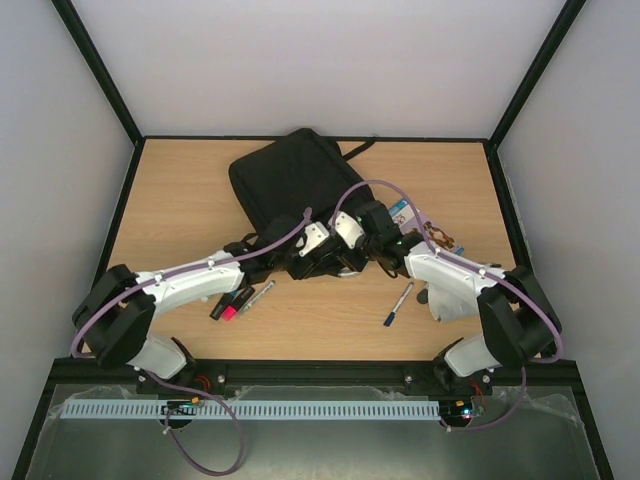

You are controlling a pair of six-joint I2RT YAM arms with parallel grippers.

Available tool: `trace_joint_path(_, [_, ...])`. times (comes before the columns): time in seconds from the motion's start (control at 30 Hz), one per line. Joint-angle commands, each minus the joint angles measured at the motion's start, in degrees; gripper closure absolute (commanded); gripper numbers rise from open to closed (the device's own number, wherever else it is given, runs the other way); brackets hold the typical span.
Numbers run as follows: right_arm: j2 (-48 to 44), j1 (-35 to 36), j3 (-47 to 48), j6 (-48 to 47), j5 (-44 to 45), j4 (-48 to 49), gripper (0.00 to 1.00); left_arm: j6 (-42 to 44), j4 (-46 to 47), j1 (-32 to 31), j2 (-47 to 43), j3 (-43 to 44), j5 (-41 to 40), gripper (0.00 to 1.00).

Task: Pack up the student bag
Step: Place the book in the student bag.

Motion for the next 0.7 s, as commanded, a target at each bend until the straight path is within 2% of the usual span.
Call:
trace_joint_path(0.0, [0.2,0.7,1.4,1.6,-2.5,1.8,0.42,1.4,8.7,0.1,3.1,-0.3,-4.2,0.45])
trace_joint_path(0.07, [-0.2,0.5,1.4,1.8,-2.6,1.2,0.42,0.8,8.7,0.6,4.2,0.7,-6.8,0.60])
trace_joint_path(0.17, [-1.7,-1.9,2.5,2.0,-7.6,-3.0,0.42,1.6,7.0,0.9,3.9,2.9,-7.9,0.72])
trace_joint_path(0.23, [-3.8,-3.5,2.4,1.0,-9.4,-5.9,0.42,2.4,5.6,0.8,2.7,4.2,-9.3,0.87])
trace_joint_path(0.3, [-6.8,-3.8,1.5,-1.6,-10.4,-9.1,0.42,2.8,4.9,0.9,0.3,4.8,-10.4,0.96])
trace_joint_path(0.5, [-14.2,-3.4,-0.6,-11.6,-17.0,-19.9,0.42,5.5,4.2,0.8,-9.0,4.1,-11.0,0.98])
trace_joint_path(0.67, [-13.2,2.5,0.1,-16.4,-8.4,-19.3,0.48,7.7,4.8,2.2,-16.2,0.5,-10.2,0.98])
